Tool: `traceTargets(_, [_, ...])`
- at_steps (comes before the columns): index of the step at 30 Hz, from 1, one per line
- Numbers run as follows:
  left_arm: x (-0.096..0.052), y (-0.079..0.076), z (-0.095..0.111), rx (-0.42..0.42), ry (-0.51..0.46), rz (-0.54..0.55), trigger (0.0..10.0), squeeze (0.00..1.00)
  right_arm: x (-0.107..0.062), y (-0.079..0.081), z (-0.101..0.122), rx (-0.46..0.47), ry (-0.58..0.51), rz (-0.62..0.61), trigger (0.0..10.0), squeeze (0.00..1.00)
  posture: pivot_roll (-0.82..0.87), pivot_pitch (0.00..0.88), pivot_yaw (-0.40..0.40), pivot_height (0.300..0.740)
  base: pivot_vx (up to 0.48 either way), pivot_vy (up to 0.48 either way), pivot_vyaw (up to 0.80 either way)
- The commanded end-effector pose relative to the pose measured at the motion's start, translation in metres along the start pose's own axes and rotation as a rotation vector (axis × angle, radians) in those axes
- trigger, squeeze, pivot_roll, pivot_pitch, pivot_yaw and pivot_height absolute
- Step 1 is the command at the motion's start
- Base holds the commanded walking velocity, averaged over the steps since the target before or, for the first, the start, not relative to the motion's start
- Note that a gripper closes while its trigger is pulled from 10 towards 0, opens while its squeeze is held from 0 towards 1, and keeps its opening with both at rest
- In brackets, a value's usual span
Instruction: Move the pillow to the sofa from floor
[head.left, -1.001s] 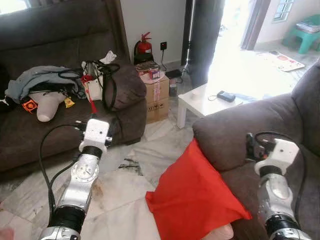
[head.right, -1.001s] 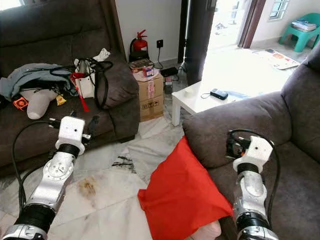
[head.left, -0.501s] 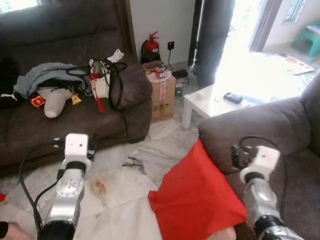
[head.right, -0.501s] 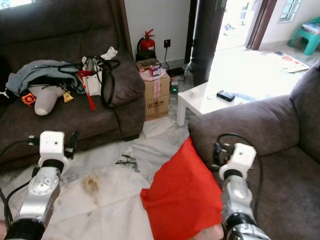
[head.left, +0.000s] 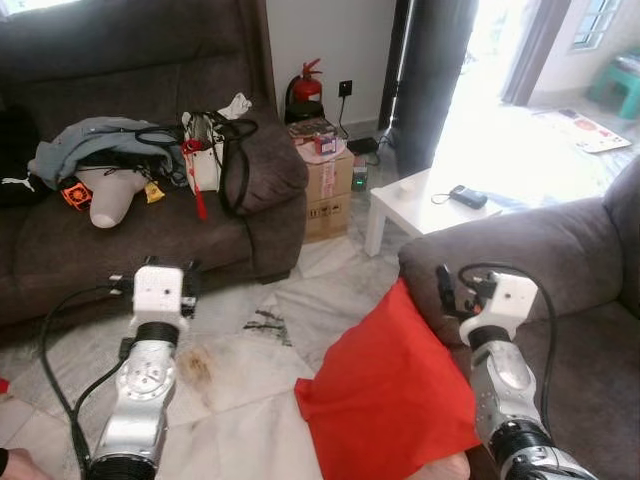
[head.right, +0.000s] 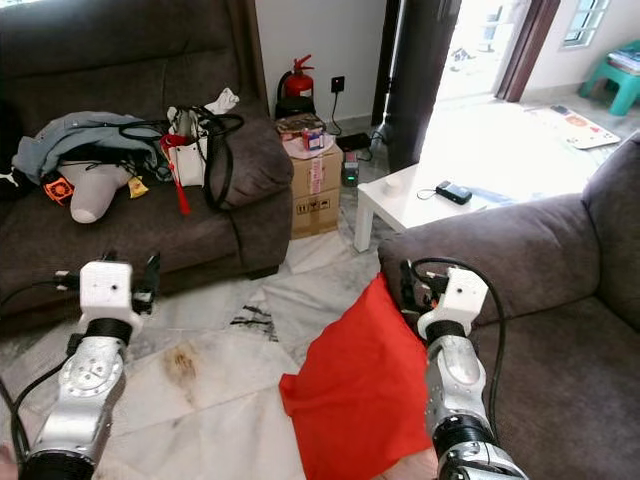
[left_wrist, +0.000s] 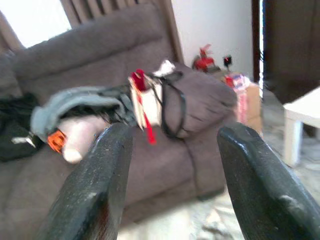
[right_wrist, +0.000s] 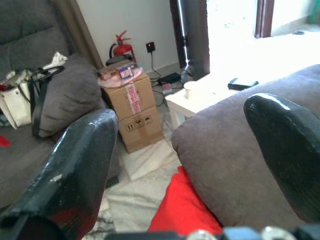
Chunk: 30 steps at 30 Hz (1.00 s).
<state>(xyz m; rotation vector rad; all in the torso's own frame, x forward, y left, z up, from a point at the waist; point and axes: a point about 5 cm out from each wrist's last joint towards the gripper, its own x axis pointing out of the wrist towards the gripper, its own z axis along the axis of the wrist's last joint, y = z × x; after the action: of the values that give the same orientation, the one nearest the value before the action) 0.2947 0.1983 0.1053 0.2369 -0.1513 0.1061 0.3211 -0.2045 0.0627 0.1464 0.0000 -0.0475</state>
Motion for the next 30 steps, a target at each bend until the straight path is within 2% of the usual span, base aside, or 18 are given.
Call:
traceTargets(1, [-0.008,0.000,-0.020,-0.001,0.090,-0.004,10.0,0.00,-0.002,-0.001,-0.006,-0.013,0.041,-0.002,10.0,0.00,0.06,0.000,-0.003,0.740,0.000,0.000,0.00])
traceTargets(3, [-0.017,0.005,-0.041,-0.019,0.186,0.028,10.0,0.00,-0.009,-0.002,-0.023,-0.023,0.145,-0.004,10.0,0.00,0.05,0.007,-0.005,0.740,0.000,0.000,0.00])
traceTargets(6, [-0.023,0.008,-0.042,-0.048,0.204,0.057,10.0,0.00,-0.016,-0.005,-0.035,-0.037,0.225,-0.010,10.0,0.00,0.07,0.012,-0.011,0.740,0.000,0.000,0.00])
traceTargets(13, [-0.025,0.011,-0.035,-0.028,0.162,0.076,10.0,0.00,-0.013,0.005,-0.030,-0.014,0.172,0.029,10.0,0.00,0.07,0.001,-0.005,0.740,0.000,0.000,0.00])
traceTargets(19, [-0.016,0.003,-0.027,-0.041,0.127,0.027,10.0,0.00,-0.008,0.011,-0.027,0.005,0.166,0.030,10.0,0.00,0.07,0.000,0.001,0.740,0.000,0.000,0.00])
traceTargets(30, [-0.011,0.001,-0.018,-0.048,0.097,0.023,10.0,0.00,-0.007,0.014,-0.028,0.005,0.167,0.048,10.0,0.00,0.07,0.005,-0.004,0.740,0.000,0.000,-0.79])
